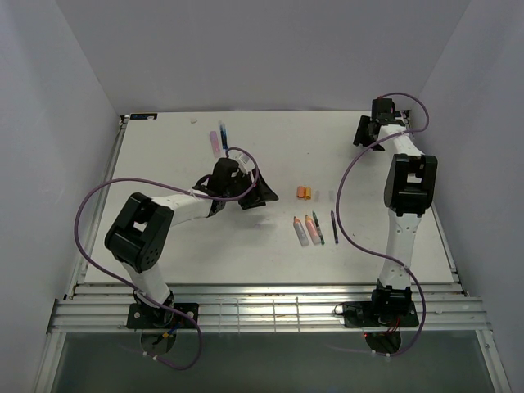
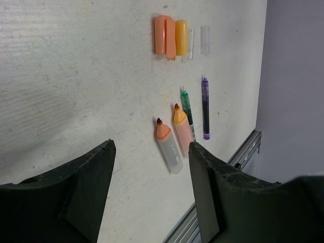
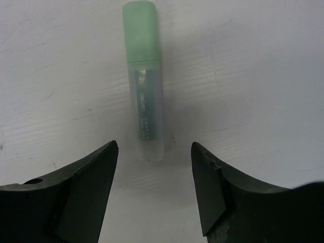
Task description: Open the pen caps
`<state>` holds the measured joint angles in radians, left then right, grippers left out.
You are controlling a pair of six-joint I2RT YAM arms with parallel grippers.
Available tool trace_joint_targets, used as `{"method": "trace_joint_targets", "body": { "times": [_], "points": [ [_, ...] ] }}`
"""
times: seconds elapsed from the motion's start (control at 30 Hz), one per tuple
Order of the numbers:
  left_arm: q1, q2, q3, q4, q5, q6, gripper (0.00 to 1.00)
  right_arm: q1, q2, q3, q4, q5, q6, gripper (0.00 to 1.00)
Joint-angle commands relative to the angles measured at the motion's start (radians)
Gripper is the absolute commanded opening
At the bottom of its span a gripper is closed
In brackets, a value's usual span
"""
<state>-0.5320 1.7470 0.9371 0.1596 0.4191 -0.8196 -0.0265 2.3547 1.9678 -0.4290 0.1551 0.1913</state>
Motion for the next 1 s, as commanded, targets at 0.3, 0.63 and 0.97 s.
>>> {"method": "trace_joint_targets", "body": {
  "times": [0.3,0.63,0.97],
  "points": [
    [-0.003,0.012,0.016,0.037,0.033,-0.003,0.70,-0.013,0.081,0.111,-0.010,-0.045,-0.061,0.57],
    [-0.003,0.012,0.015,0.037,0.038,-0.006,0.70,-0.012,0.135,0.164,-0.040,-0.081,-0.044,0.31],
    [-0.003,-0.035,0.028,0.034,0.041,-0.022,0.73,0.115,-0.282,-0.145,0.055,-0.184,0.029,0.08]
  ]
}}
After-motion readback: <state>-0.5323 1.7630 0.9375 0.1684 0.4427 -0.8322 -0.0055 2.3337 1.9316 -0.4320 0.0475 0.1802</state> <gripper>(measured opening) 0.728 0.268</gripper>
